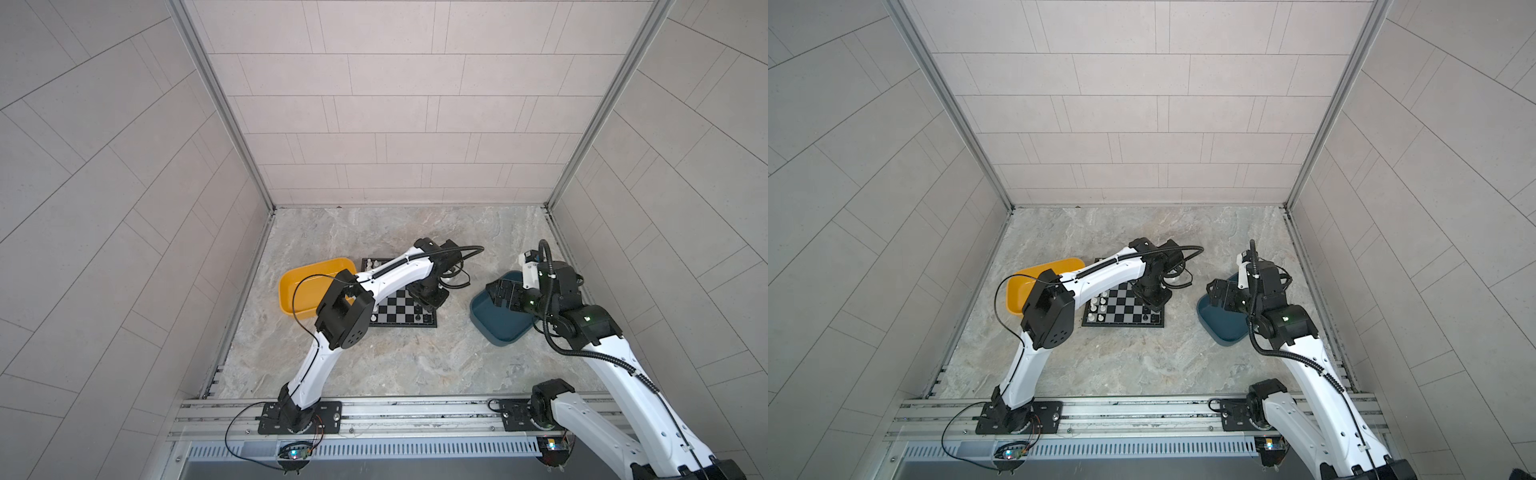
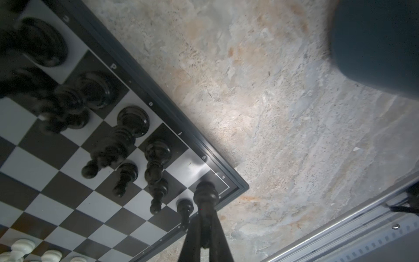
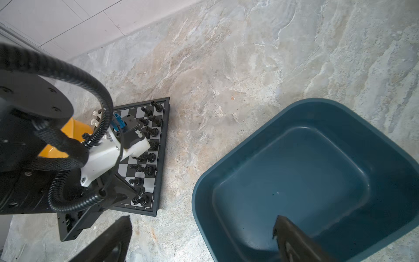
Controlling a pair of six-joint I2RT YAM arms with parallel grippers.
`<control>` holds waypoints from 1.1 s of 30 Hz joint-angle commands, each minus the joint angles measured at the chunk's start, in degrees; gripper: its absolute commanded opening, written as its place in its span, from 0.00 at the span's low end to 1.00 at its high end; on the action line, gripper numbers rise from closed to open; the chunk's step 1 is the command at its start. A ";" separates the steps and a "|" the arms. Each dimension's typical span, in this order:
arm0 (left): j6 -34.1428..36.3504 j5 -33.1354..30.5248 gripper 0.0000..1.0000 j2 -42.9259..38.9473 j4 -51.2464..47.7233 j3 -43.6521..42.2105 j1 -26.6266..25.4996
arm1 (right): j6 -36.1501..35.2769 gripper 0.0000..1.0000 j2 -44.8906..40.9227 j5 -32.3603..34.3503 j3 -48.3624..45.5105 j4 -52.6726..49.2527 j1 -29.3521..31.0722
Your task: Set up the chess pieces on the board
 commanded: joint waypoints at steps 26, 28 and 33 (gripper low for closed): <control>-1.98 -4.84 0.07 4.92 -0.50 2.65 -0.38 | -0.31 0.99 -2.73 -0.74 -1.53 -0.99 -0.24; -1.91 -4.61 0.11 4.86 -0.46 2.56 -0.38 | -0.31 0.99 -2.79 -0.73 -1.53 -1.04 -0.20; -1.90 -3.49 0.21 4.42 -0.35 2.51 -0.40 | -0.06 0.99 -2.82 -0.92 -1.47 -1.04 -0.31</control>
